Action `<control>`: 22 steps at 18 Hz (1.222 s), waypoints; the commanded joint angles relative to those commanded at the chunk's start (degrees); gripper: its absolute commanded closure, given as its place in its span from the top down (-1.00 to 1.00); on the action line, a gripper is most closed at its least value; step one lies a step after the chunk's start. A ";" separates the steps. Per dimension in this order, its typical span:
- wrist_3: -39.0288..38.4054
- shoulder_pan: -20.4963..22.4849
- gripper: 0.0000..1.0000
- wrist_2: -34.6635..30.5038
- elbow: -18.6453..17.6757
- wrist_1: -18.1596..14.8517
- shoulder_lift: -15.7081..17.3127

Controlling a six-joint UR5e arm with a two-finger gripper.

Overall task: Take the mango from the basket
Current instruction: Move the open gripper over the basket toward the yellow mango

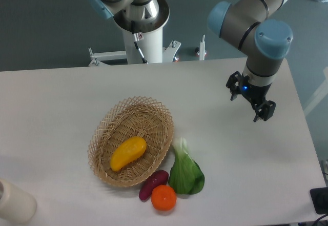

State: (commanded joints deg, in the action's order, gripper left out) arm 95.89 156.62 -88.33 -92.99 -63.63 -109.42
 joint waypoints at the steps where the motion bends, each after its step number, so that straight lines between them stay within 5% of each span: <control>1: -0.09 0.00 1.00 0.09 0.09 -0.09 0.00; 11: -1.14 -0.17 1.00 4.57 0.09 -0.35 0.35; 22: -25.13 -9.83 1.00 4.57 0.09 0.79 -1.05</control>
State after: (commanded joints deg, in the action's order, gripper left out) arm 70.76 146.79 -83.76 -92.90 -62.84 -110.48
